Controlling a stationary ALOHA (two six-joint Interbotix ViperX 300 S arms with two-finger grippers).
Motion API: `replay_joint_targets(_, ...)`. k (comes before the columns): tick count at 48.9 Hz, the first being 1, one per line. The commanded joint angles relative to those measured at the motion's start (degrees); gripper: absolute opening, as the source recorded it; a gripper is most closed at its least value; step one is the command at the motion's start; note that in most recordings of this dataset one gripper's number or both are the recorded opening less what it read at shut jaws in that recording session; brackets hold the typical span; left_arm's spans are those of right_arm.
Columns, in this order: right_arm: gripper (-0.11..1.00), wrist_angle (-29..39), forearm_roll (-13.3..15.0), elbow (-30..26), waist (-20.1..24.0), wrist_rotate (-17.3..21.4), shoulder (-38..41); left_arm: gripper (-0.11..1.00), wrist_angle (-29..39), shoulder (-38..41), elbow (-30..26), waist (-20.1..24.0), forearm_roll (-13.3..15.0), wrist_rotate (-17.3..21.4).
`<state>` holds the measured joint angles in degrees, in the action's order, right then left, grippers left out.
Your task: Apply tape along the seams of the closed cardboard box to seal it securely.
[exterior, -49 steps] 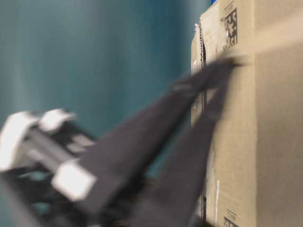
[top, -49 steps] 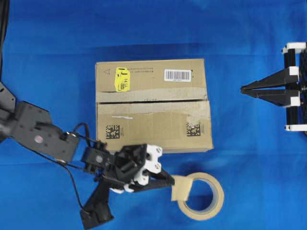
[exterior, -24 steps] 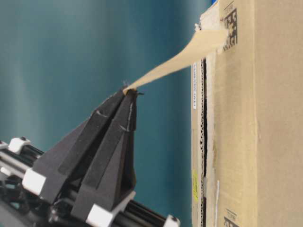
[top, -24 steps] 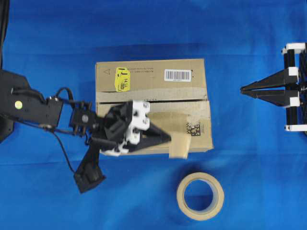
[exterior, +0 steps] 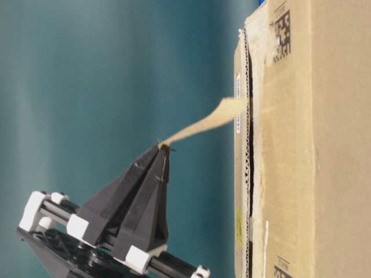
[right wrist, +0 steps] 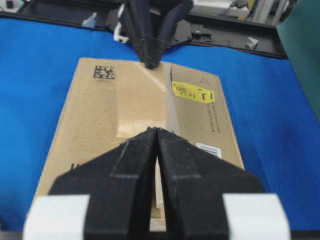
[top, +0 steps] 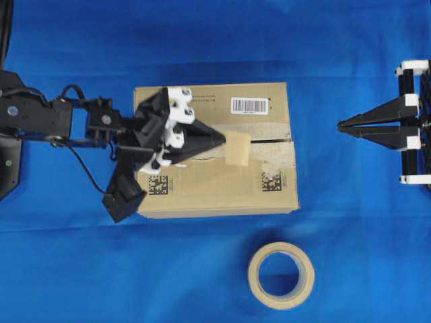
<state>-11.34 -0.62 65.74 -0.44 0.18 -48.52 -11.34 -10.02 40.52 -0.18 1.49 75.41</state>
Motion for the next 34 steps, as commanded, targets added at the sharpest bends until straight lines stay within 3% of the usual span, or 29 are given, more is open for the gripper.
replay_joint_targets(1,0.12,-0.26,0.09,-0.79,-0.26,-0.09,0.09,0.00,-0.18,-1.58,0.09,0.09,0.00,-0.18)
replay_joint_targets(34,0.12,0.00,0.18,-0.79,-0.44,-0.18,0.79,0.00,6.94,-0.79,2.90,1.58,-0.09,0.09)
